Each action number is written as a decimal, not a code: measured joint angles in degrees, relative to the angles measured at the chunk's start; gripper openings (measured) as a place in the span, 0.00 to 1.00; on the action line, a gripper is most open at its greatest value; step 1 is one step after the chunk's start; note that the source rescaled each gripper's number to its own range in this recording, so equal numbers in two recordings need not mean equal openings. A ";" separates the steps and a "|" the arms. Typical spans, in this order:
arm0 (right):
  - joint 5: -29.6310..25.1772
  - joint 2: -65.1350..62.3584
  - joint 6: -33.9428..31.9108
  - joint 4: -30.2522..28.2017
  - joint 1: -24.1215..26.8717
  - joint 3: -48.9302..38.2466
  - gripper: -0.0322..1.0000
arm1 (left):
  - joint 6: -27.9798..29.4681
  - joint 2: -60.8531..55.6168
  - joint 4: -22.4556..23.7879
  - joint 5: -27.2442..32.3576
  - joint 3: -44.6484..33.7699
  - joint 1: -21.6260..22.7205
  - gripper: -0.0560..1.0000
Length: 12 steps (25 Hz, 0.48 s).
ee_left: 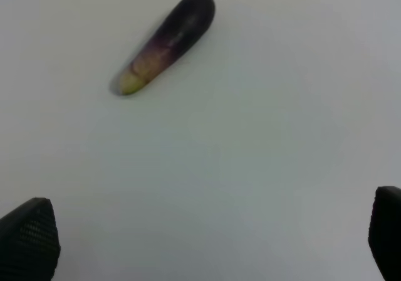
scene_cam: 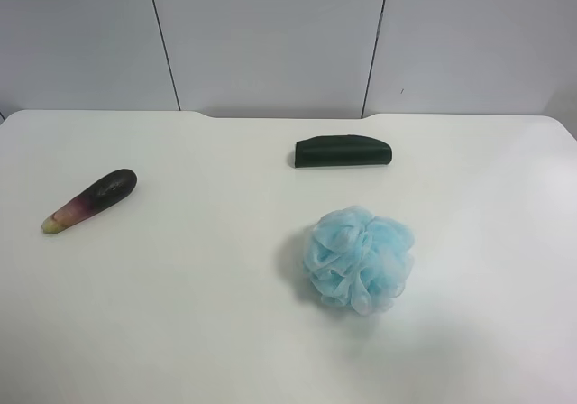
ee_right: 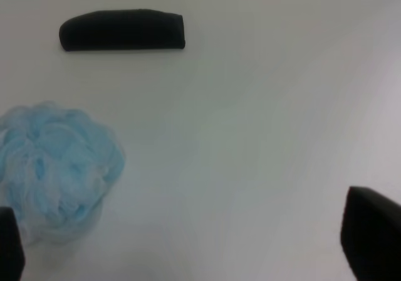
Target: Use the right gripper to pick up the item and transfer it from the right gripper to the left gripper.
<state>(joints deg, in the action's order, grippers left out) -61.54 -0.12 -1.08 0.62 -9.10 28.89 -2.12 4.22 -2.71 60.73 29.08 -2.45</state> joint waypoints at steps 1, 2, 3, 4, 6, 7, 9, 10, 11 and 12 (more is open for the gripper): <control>0.00 0.00 0.00 0.00 0.00 0.00 1.00 | 0.00 0.00 0.00 0.00 0.00 1.21 1.00; 0.00 0.00 0.00 0.00 0.00 0.00 1.00 | 0.00 0.00 0.00 0.00 0.00 2.64 1.00; 0.00 0.00 0.00 0.00 0.00 0.00 1.00 | 0.00 -0.06 0.00 0.00 0.00 3.88 1.00; 0.00 0.00 0.00 0.00 0.00 0.00 1.00 | 0.00 -0.33 0.00 -0.06 0.00 4.60 1.00; 0.00 0.00 0.00 0.00 0.00 0.00 1.00 | 0.00 -1.88 0.00 -0.24 0.00 5.15 1.00; 0.00 0.00 0.00 0.00 0.00 0.00 1.00 | 0.00 -2.86 0.00 -0.24 0.00 5.15 1.00; 0.00 0.00 0.00 0.00 0.00 0.00 1.00 | 0.00 -4.26 0.00 -0.18 0.00 5.15 1.00; 0.00 0.00 0.00 0.00 0.00 0.00 1.00 | 0.00 -4.33 0.00 -0.18 0.00 5.15 1.00; 0.00 0.00 0.00 0.00 0.00 0.00 1.00 | 0.00 -4.33 0.00 -0.18 0.00 5.15 1.00; 0.00 0.00 0.00 0.00 0.00 0.00 1.00 | 0.00 -4.39 0.00 -0.18 0.00 5.15 1.00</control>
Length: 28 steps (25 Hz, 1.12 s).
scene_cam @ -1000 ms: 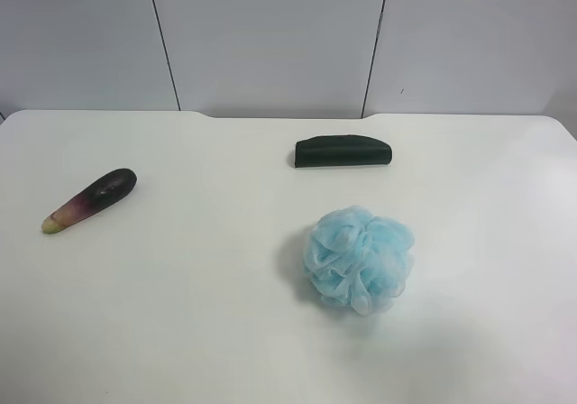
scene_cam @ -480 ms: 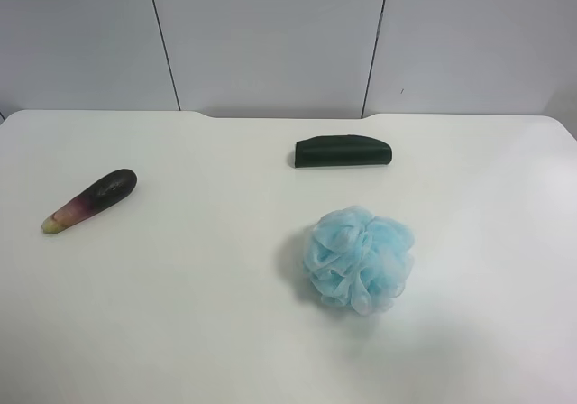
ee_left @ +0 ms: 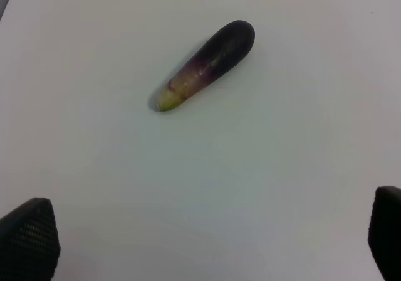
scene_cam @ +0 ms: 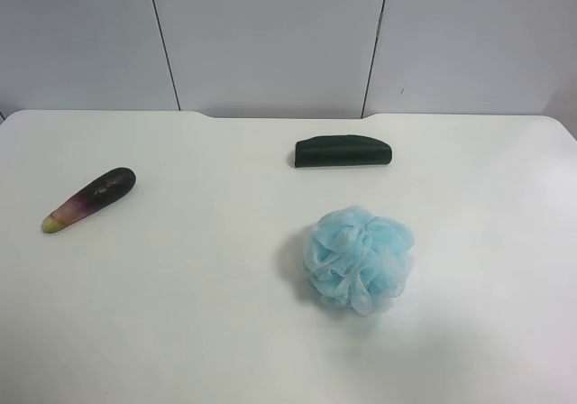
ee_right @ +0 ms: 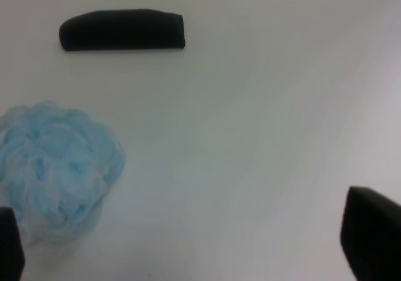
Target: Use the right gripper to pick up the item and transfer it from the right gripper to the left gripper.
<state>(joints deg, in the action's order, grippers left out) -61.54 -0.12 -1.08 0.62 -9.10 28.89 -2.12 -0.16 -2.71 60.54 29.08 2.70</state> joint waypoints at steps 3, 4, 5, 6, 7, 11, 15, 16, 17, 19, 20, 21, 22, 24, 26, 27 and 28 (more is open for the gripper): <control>0.00 0.00 0.00 0.00 0.00 0.00 1.00 | -0.05 -0.14 0.00 0.00 0.00 0.00 1.00; 0.00 0.00 0.00 0.00 0.00 0.00 1.00 | -0.05 -0.14 0.00 0.00 0.00 0.00 1.00; 0.00 0.00 0.00 0.00 0.00 0.00 1.00 | -0.05 -0.14 0.00 0.00 0.00 0.00 1.00; 0.00 0.00 0.00 0.00 0.00 0.00 1.00 | -0.05 -0.14 0.00 0.00 0.00 0.00 1.00; 0.00 0.00 0.00 0.00 0.00 0.00 1.00 | -0.05 -0.14 0.00 0.00 0.00 0.00 1.00; 0.00 0.00 0.00 0.00 0.00 0.00 1.00 | -0.05 -0.14 0.00 0.00 0.00 0.00 1.00; 0.00 0.00 0.00 0.00 0.00 0.00 1.00 | -0.05 -0.14 0.00 0.00 0.00 0.00 1.00; 0.00 0.00 0.00 0.00 0.00 0.00 1.00 | -0.05 -0.14 0.00 0.00 0.00 0.00 1.00; 0.00 0.00 0.00 0.00 0.00 0.00 1.00 | -0.05 -0.14 0.00 0.00 0.00 0.00 1.00; 0.00 0.00 0.00 0.00 0.00 0.00 1.00 | -0.05 -0.14 0.00 0.00 0.00 0.00 1.00; 0.00 0.00 0.00 0.00 0.00 0.00 1.00 | -0.05 -0.14 0.00 0.00 0.00 0.00 1.00; 0.00 0.00 0.00 0.00 0.00 0.00 1.00 | -0.05 -0.14 0.00 0.00 0.00 0.00 1.00; 0.00 0.00 0.00 0.00 0.00 0.00 1.00 | -0.05 -0.14 0.00 0.00 0.00 0.00 1.00; 0.00 0.00 0.00 0.00 0.06 0.00 1.00 | -0.05 -0.14 0.00 0.00 0.00 0.00 1.00; 0.00 0.00 0.00 0.00 0.87 0.00 1.00 | -0.05 -0.14 0.00 0.00 0.00 0.00 1.00; 0.00 0.00 0.00 0.00 1.66 0.00 1.00 | -0.05 -0.14 0.00 0.00 0.00 0.00 1.00; 0.00 0.00 0.00 0.00 2.78 0.00 1.00 | -0.05 -0.14 0.00 0.00 0.00 0.00 1.00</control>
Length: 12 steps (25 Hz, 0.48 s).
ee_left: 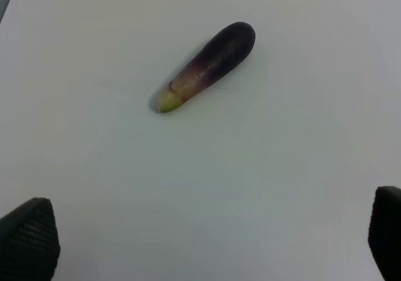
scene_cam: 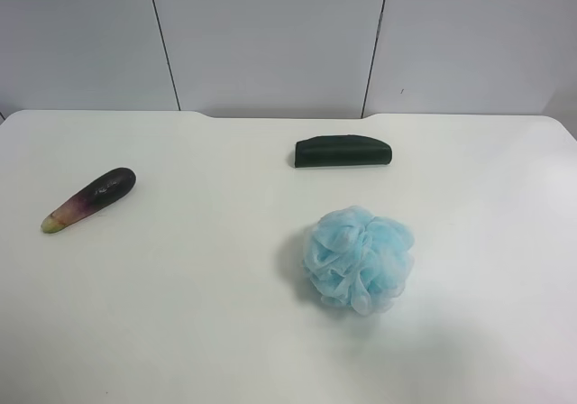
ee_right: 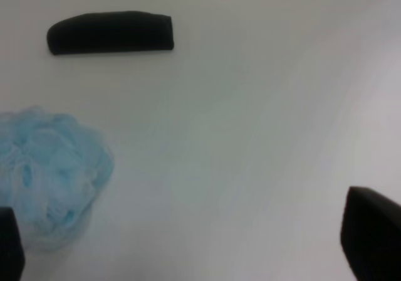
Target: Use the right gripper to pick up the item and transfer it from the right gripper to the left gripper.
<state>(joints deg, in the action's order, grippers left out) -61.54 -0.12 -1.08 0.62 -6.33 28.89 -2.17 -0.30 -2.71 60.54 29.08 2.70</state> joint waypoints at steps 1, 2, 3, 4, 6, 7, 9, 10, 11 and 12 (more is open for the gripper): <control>0.00 0.00 0.00 0.00 1.15 0.00 1.00 | 0.00 0.00 0.00 -0.05 0.00 0.00 1.00; 0.00 0.00 0.00 0.00 2.00 0.00 1.00 | 0.00 0.00 0.00 -0.05 0.00 0.00 1.00; 0.00 0.00 0.00 0.00 2.85 0.00 1.00 | 0.00 0.00 0.00 -0.05 0.00 0.00 1.00; 0.00 0.00 0.00 0.00 3.31 0.00 1.00 | 0.00 0.00 0.00 -0.05 0.00 0.00 1.00; 0.00 0.00 0.00 0.00 3.53 0.00 1.00 | 0.00 0.00 0.00 -0.05 0.00 0.00 1.00; 0.00 0.00 0.00 0.00 3.53 0.00 1.00 | 0.00 0.00 0.00 -0.05 0.00 0.00 1.00; 0.00 0.00 0.00 0.00 3.53 0.00 1.00 | 0.00 0.00 0.00 -0.05 0.00 0.00 1.00; 0.00 0.00 0.00 0.00 3.53 0.00 1.00 | 0.00 0.00 0.00 -0.05 0.00 0.00 1.00; 0.00 0.00 0.00 0.00 3.53 0.00 1.00 | 0.00 0.00 0.00 -0.05 0.00 0.00 1.00; 0.00 0.00 0.00 0.00 3.53 0.00 1.00 | 0.00 0.00 0.00 -0.05 0.00 0.00 1.00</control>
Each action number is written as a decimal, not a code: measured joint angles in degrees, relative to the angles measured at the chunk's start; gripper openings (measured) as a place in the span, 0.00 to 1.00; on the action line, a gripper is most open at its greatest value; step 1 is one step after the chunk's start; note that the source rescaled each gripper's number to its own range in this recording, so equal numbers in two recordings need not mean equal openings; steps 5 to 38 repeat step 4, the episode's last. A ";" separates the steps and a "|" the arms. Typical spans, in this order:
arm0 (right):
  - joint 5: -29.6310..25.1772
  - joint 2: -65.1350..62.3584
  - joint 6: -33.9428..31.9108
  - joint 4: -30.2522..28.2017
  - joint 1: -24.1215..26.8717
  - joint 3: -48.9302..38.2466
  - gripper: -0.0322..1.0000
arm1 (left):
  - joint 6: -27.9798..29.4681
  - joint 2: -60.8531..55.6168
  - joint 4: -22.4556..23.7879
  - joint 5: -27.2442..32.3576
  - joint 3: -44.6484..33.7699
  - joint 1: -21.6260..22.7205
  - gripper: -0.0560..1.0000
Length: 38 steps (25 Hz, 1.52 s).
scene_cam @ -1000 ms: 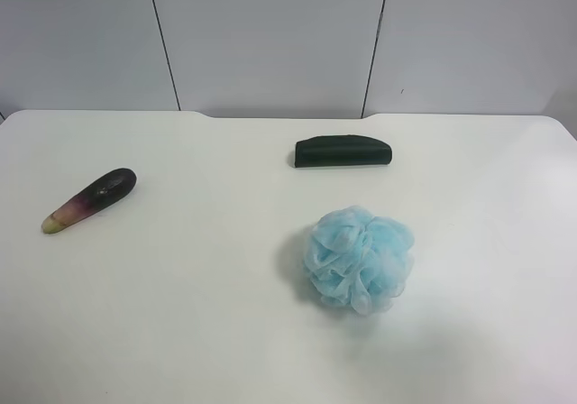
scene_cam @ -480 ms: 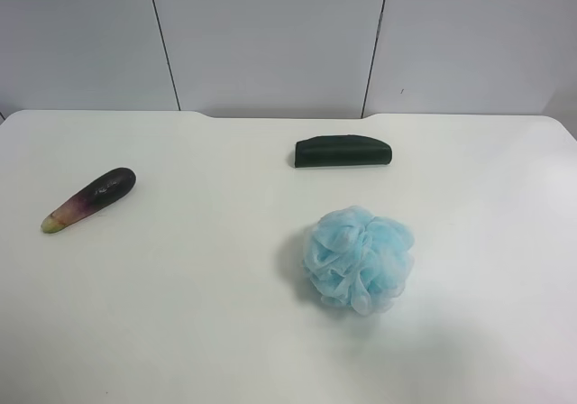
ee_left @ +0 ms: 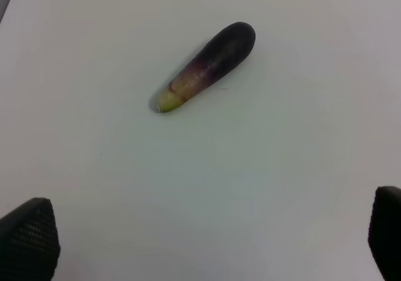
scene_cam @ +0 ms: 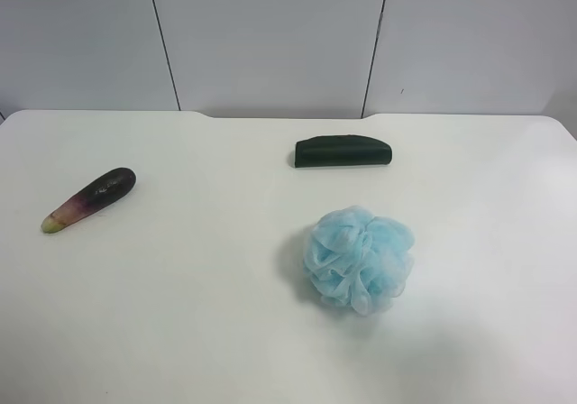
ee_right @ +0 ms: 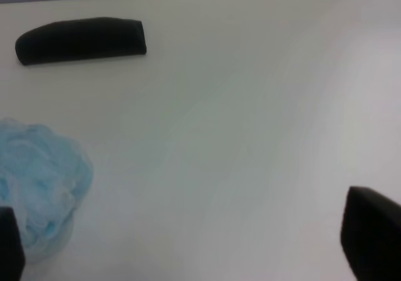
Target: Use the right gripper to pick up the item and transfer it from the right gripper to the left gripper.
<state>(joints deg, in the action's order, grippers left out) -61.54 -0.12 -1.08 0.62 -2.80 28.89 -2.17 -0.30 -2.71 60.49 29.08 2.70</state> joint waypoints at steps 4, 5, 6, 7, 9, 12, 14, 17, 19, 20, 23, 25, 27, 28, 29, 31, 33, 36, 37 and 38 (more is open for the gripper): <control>0.00 0.00 0.00 0.00 0.00 0.00 1.00 | 0.00 0.00 0.00 0.00 0.00 0.00 1.00; 0.00 0.00 0.00 0.00 0.00 0.00 1.00 | 0.00 0.00 0.00 0.00 0.00 0.00 1.00; 0.00 0.00 0.00 0.00 0.00 0.00 1.00 | 0.00 0.00 0.00 0.00 0.00 0.00 1.00; 0.00 0.00 0.00 0.00 0.00 0.00 1.00 | 0.00 0.00 0.00 0.00 0.00 0.00 1.00; 0.00 0.00 0.00 0.00 0.00 0.00 1.00 | 0.00 0.00 0.00 0.00 0.00 0.00 1.00; 0.00 0.00 0.00 0.00 0.00 0.00 1.00 | 0.00 0.00 0.00 0.00 0.00 0.00 1.00; 0.00 0.00 0.00 0.00 0.00 0.00 1.00 | 0.00 0.00 0.00 0.00 0.00 0.00 1.00; 0.00 0.00 0.00 0.00 0.00 0.00 1.00 | 0.00 0.00 0.00 0.00 0.00 0.00 1.00; 0.00 0.00 0.00 0.00 0.00 0.00 1.00 | 0.00 0.00 0.00 0.00 0.00 0.00 1.00; 0.00 0.00 0.00 0.00 0.00 0.00 1.00 | 0.00 0.00 0.00 0.00 0.00 0.00 1.00; 0.00 0.00 0.00 0.00 0.00 0.00 1.00 | 0.00 0.00 0.00 0.00 0.00 0.00 1.00; 0.00 0.00 0.00 0.00 0.00 0.00 1.00 | 0.00 0.00 0.00 0.00 0.00 0.00 1.00; 0.00 0.00 0.00 0.00 0.00 0.00 1.00 | 0.00 0.00 0.00 0.00 0.00 0.00 1.00; 0.00 0.00 0.00 0.00 0.00 0.00 1.00 | 0.00 0.00 0.00 0.00 0.00 0.00 1.00; 0.00 0.00 0.00 0.00 0.00 0.00 1.00 | 0.00 0.00 0.00 0.00 0.00 0.00 1.00; 0.00 0.00 0.00 0.00 0.00 0.00 1.00 | 0.00 0.00 0.00 0.00 0.00 0.00 1.00; 0.00 0.00 0.00 0.00 0.00 0.00 1.00 | 0.00 0.00 0.00 0.00 0.00 0.00 1.00; 0.00 0.00 0.00 0.00 0.00 0.00 1.00 | 0.00 0.00 0.00 0.00 0.00 0.00 1.00; 0.00 0.00 0.00 0.00 0.00 0.00 1.00 | 0.00 0.00 0.00 0.00 0.00 0.00 1.00; 0.00 0.00 0.00 0.00 0.00 0.00 1.00 | 0.00 0.00 0.00 0.00 0.00 0.00 1.00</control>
